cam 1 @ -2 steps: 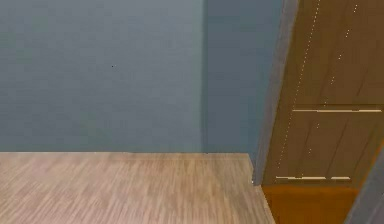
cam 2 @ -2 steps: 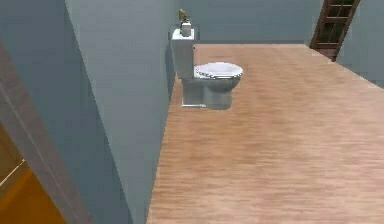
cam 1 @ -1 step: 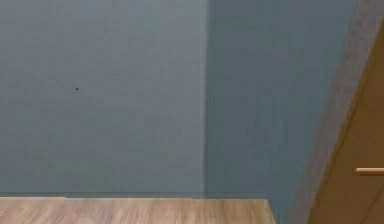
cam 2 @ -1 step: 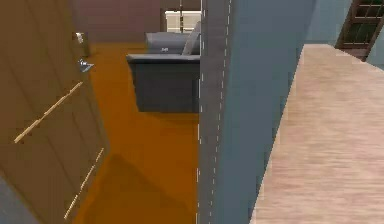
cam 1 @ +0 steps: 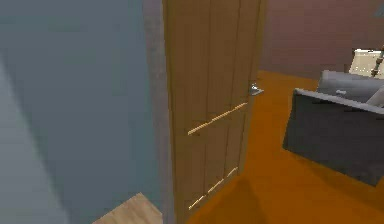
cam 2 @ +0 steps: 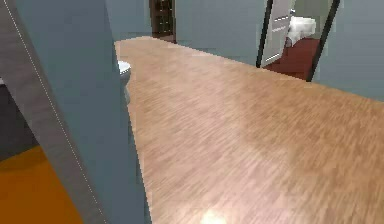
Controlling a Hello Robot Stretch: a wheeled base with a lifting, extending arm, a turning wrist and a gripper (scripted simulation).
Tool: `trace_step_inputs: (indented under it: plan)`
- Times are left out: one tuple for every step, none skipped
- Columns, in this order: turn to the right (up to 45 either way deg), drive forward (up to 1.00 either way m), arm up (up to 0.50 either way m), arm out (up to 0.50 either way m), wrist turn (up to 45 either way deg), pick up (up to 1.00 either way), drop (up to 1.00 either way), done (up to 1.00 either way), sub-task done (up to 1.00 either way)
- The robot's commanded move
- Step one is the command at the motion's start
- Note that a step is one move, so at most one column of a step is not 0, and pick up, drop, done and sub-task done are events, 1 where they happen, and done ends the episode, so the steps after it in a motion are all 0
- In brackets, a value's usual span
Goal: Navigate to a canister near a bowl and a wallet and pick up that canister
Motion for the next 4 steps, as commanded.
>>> trace_step_inputs:
  plan:
    - [18.0, 0.0, 0.0, 0.0, 0.0, 0.0, 0.0, 0.0, 0.0]
    - [0.0, 1.0, 0.0, 0.0, 0.0, 0.0, 0.0, 0.0, 0.0]
    - [15.0, 0.0, 0.0, 0.0, 0.0, 0.0, 0.0, 0.0, 0.0]
    - [0.0, 0.75, 0.0, 0.0, 0.0, 0.0, 0.0, 0.0, 0.0]
